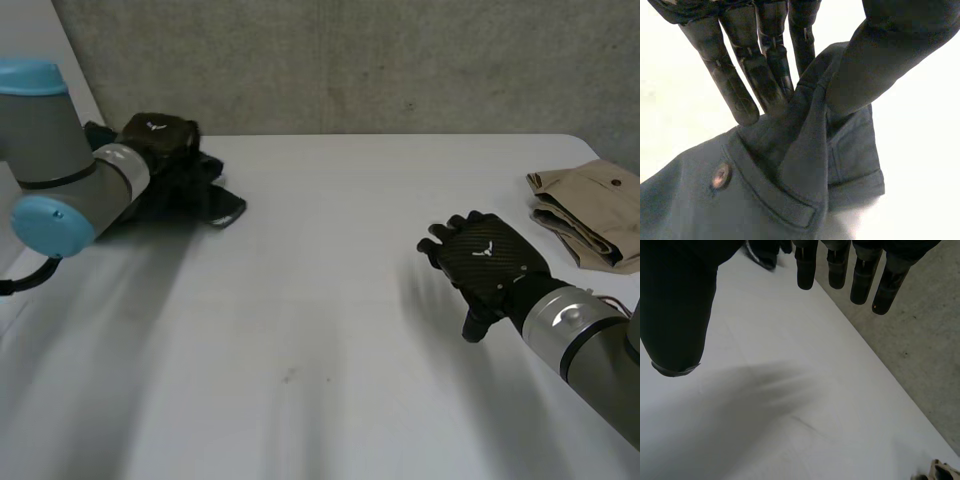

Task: Fold the laundry.

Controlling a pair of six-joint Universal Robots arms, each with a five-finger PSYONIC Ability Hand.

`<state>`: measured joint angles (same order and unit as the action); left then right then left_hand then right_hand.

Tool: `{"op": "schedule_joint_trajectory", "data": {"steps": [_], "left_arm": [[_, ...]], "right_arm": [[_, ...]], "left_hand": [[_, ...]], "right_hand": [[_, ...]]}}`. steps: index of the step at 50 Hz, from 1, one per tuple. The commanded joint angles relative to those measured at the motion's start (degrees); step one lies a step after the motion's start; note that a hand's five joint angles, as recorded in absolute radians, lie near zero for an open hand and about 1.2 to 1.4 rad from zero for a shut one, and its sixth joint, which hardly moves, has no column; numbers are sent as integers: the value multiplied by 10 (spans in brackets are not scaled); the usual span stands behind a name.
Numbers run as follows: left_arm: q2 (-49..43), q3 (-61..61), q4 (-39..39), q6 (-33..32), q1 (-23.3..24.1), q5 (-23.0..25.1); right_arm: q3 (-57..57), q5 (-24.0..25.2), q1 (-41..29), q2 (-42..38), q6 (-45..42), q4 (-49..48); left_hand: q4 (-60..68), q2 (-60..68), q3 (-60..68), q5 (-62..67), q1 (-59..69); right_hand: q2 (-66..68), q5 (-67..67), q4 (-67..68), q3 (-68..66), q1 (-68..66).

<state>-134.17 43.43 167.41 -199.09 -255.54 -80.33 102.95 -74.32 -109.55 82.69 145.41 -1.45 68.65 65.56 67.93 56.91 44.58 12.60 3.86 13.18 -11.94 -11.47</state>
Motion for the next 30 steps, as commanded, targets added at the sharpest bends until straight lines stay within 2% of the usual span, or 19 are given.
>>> {"op": "schedule_joint_trajectory", "data": {"steps": [1, 2, 4, 7, 8, 11, 12, 14, 15, 16, 17, 18, 20, 24, 30], "left_arm": [[146, 238, 120, -2, 94, 13], [173, 291, 157, -3, 124, 11], [190, 326, 182, -3, 154, 5], [211, 381, 214, 1, 224, 2], [213, 390, 216, 1, 262, -4], [210, 389, 216, 5, 334, -22], [207, 387, 220, 3, 375, -34], [204, 379, 224, -2, 405, -47], [197, 369, 223, -2, 411, -58], [187, 363, 222, -2, 410, -63], [176, 355, 216, -2, 407, -69], [166, 350, 213, -3, 406, -76], [152, 340, 184, -9, 397, -96], [172, 347, 135, -10, 363, -102], [263, 389, 123, -5, 270, -100]], "right_arm": [[5, 0, 19, 14, 3, 0], [6, 0, 22, 17, 3, 0], [6, 0, 33, 19, 3, 0], [4, -1, 51, 25, 3, 1], [2, -3, 60, 28, 5, 1], [1, -5, 72, 31, 6, 2], [-2, -8, 77, 32, 7, 2], [-4, -10, 79, 32, 6, 2], [-6, -10, 80, 32, 6, 3], [-6, -10, 79, 31, 6, 4], [-7, -11, 80, 31, 7, 6], [-8, -11, 80, 31, 7, 7], [-8, -11, 79, 31, 7, 8], [-6, -11, 78, 31, 7, 9], [-11, -10, 70, 31, 24, 54]], "left_hand": [[114, 144, 121, 131, 354], [114, 144, 121, 131, 354], [114, 144, 121, 131, 354], [114, 144, 121, 131, 354], [114, 144, 121, 131, 354], [114, 144, 121, 131, 354], [114, 144, 121, 131, 354], [110, 141, 118, 128, 351], [-313, -282, -305, -295, -72], [-530, -499, -523, -513, -289], [-586, -556, -579, -569, -346], [-555, -524, -548, -537, -314], [-586, -556, -579, -569, -346], [-586, -556, -579, -569, -346], [-586, -556, -579, -569, -346]], "right_hand": [[-26, -39, -32, 19, 15], [-26, -39, -32, 19, 15], [-26, -39, -32, 19, 15], [-26, -39, -32, 19, 15], [-26, -39, -32, 19, 15], [-26, -39, -32, 19, 15], [-26, -39, -32, 19, 15], [-26, -39, -32, 19, 15], [-26, -39, -32, 19, 15], [-26, -39, -32, 19, 15], [-26, -39, -32, 19, 15], [-26, -39, -32, 19, 15], [-26, -39, -32, 19, 15], [-26, -39, -32, 19, 15], [-26, -39, -32, 19, 15]]}}
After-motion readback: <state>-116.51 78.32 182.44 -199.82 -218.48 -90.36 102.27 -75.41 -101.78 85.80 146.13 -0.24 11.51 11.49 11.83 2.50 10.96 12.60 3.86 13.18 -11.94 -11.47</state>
